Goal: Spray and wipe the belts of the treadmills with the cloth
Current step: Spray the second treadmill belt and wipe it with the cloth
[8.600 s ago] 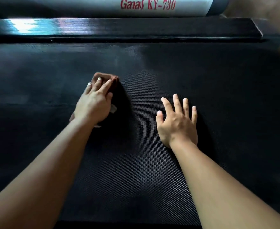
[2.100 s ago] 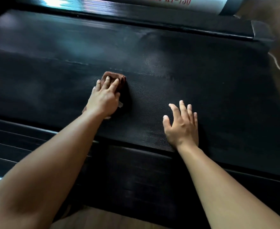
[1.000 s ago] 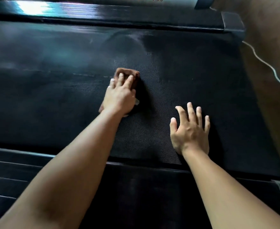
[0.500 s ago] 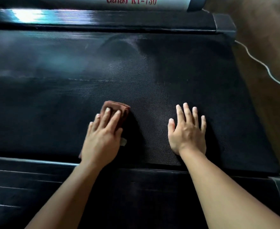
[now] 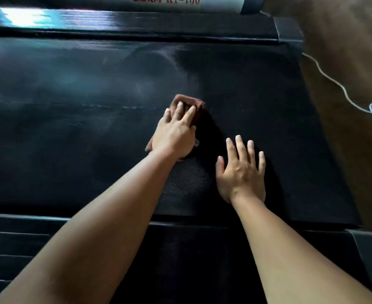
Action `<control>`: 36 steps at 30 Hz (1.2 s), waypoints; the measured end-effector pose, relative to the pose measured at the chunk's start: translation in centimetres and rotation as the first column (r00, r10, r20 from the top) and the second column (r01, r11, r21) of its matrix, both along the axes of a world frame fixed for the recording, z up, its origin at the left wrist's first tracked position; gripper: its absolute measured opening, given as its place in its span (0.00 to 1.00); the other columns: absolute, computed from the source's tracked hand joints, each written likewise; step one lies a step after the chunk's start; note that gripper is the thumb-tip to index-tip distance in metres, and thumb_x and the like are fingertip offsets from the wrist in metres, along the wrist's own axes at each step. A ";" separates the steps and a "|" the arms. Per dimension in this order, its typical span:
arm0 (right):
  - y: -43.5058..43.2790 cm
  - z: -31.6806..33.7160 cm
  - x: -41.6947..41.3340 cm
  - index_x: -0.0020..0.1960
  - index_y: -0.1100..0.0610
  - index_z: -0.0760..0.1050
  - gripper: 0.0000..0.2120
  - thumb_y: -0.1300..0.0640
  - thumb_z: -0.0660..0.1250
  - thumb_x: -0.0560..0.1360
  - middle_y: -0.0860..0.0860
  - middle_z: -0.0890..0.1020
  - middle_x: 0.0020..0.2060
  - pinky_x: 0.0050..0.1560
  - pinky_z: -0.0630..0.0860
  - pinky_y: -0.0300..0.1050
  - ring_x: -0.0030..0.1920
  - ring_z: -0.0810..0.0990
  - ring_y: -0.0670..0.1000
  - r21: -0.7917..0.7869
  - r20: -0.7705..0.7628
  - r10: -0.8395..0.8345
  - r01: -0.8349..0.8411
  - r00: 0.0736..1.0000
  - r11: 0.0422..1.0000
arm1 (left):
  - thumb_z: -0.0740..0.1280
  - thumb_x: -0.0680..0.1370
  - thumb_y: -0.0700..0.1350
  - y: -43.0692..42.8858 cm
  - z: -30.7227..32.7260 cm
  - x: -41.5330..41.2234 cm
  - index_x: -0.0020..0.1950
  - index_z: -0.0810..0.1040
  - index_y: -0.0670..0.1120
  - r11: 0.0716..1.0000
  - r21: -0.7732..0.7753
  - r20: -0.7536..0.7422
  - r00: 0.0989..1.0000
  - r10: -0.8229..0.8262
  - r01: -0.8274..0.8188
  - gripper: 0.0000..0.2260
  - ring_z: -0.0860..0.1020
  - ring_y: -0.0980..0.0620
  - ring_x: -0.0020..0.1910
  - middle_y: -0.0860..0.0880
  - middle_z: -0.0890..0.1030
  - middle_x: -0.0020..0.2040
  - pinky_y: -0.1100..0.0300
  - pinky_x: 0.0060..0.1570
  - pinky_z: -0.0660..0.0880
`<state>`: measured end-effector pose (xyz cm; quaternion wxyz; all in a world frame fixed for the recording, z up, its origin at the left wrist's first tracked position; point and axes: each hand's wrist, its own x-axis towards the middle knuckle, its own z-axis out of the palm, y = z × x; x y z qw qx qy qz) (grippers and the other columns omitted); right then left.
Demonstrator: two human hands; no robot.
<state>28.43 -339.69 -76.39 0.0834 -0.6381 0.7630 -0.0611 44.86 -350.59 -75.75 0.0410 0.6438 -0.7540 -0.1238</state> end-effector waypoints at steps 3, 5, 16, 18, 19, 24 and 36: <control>-0.2 0.0 0.0 0.80 0.47 0.52 0.28 0.44 0.49 0.82 0.47 0.50 0.81 0.78 0.40 0.57 0.80 0.45 0.53 -0.003 0.003 -0.003 0.003 1.000 1.000 | 0.44 0.78 0.59 2.8 -1.2 -0.5 0.81 0.50 0.58 0.996 0.011 0.004 0.996 -0.092 0.092 0.30 0.48 0.45 0.82 0.48 0.52 0.83 0.46 0.78 0.52; -0.1 0.0 0.0 0.80 0.47 0.52 0.27 0.45 0.50 0.82 0.47 0.51 0.81 0.78 0.40 0.57 0.80 0.45 0.52 -0.004 0.010 -0.012 0.012 1.000 1.000 | 0.46 0.79 0.58 6.2 -0.7 -0.4 0.81 0.51 0.59 0.994 0.023 -0.060 0.993 -0.106 0.108 0.29 0.49 0.45 0.82 0.49 0.52 0.83 0.46 0.78 0.52; 0.1 -0.2 0.0 0.80 0.47 0.52 0.27 0.45 0.48 0.82 0.46 0.51 0.81 0.78 0.40 0.56 0.80 0.45 0.52 -0.040 0.010 -0.020 0.020 1.000 0.999 | 0.57 0.83 0.55 13.2 0.5 6.7 0.81 0.52 0.60 0.984 0.044 -0.027 0.984 0.174 -0.173 0.27 0.49 0.41 0.81 0.51 0.49 0.83 0.45 0.78 0.48; 0.1 -0.1 0.0 0.80 0.46 0.52 0.27 0.45 0.47 0.82 0.46 0.50 0.81 0.78 0.39 0.56 0.80 0.45 0.52 -0.034 0.015 -0.019 0.020 1.000 0.999 | 0.57 0.83 0.54 10.9 0.5 6.7 0.82 0.52 0.58 0.978 0.032 -0.021 0.978 0.207 -0.206 0.27 0.48 0.40 0.81 0.49 0.48 0.83 0.44 0.78 0.48; 0.0 -0.1 0.0 0.80 0.46 0.51 0.27 0.45 0.47 0.83 0.46 0.50 0.81 0.78 0.39 0.55 0.80 0.44 0.52 -0.029 0.018 -0.019 0.019 1.000 0.999 | 0.57 0.84 0.54 9.6 0.5 6.6 0.82 0.52 0.57 0.973 0.035 -0.022 0.973 0.230 -0.229 0.27 0.48 0.40 0.81 0.49 0.48 0.83 0.44 0.78 0.47; 0.0 0.0 0.0 0.81 0.46 0.50 0.27 0.45 0.47 0.83 0.46 0.49 0.81 0.78 0.38 0.55 0.80 0.43 0.52 -0.019 0.022 -0.013 0.014 1.000 1.000 | 0.54 0.84 0.54 3.5 0.6 3.3 0.82 0.48 0.56 0.973 0.067 -0.005 0.975 0.221 -0.220 0.27 0.45 0.39 0.81 0.47 0.45 0.83 0.47 0.78 0.45; 0.6 0.8 -1.0 0.78 0.51 0.60 0.25 0.47 0.52 0.83 0.52 0.55 0.80 0.78 0.39 0.53 0.80 0.47 0.55 -0.054 0.135 0.042 -0.035 0.990 0.998 | 0.58 0.84 0.54 12.3 1.1 2.7 0.81 0.51 0.61 0.999 0.031 -0.077 0.996 -0.036 0.038 0.27 0.47 0.42 0.81 0.52 0.47 0.83 0.47 0.78 0.49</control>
